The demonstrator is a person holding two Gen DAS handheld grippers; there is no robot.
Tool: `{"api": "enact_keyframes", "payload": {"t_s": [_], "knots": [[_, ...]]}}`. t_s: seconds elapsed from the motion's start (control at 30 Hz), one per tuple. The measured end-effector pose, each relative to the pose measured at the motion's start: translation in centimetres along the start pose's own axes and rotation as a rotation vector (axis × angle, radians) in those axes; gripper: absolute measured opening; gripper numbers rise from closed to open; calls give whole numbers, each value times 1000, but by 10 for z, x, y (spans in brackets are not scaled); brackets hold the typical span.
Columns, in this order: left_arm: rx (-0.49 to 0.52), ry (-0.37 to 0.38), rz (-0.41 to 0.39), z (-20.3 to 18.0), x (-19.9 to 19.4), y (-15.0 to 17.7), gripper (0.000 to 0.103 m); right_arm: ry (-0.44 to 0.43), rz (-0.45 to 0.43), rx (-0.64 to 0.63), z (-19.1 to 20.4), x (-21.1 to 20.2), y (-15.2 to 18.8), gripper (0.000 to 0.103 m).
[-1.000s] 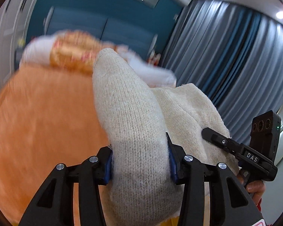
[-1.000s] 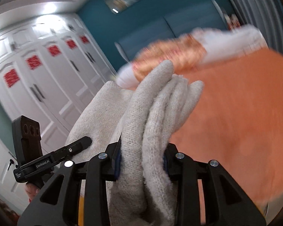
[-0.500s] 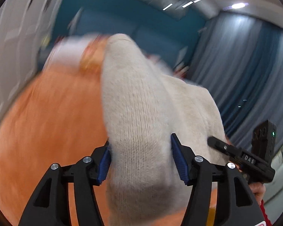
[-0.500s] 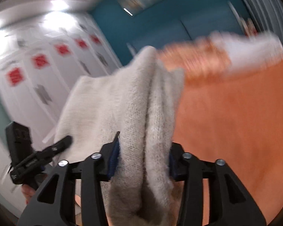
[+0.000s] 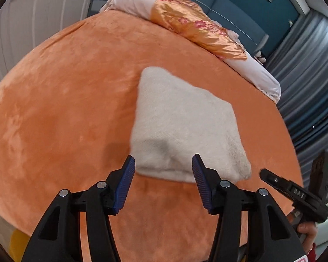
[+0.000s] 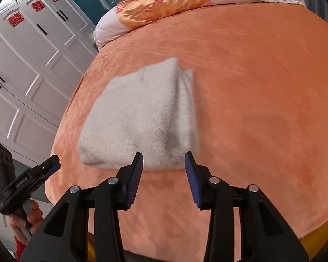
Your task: Fold small clothes
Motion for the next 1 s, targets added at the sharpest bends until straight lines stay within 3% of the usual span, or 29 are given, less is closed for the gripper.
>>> {"api": "enact_keyframes", "payload": {"t_s": [0.17,0.2,0.23,0.27,0.33,0.47,0.57,0.63,0.83,1.0], "knots": [[18,-18,9,1,23,-16,53,40,54,-24,13,37,-6,46],[17,-26,16,2,28,-19,53,46,72,-37,14,46,-5,42],[20,-36,27,3,34,-20,53,46,91,-56,16,52,-3,24],[19,-45,36,6,39,-20,53,48,107,-74,20,59,-6,16],[16,-59,57,10,47,-21,53,30,79,-108,30,52,-16,15],[27,-85,60,14,51,-19,53,-46,-46,-81,36,12,-43,14],[20,-137,119,26,69,-5,49,46,25,-94,13,39,-31,14],[-8,-141,179,32,86,10,44,133,165,-102,-15,84,1,15],[2,-182,208,36,99,22,43,105,91,-67,0,61,-8,16],[7,-211,234,38,107,27,44,130,158,-87,-11,84,3,17]]}}
Point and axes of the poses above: each gripper's, at about its wrist camera, not at the fingertips, and x roughly the way its jaws point, z to its left, y to its underside, the point moved 10 cm from there along x, roughly the way its jaws point, and after that the axes turned 4 degrees about x, right-handed, at the moved point
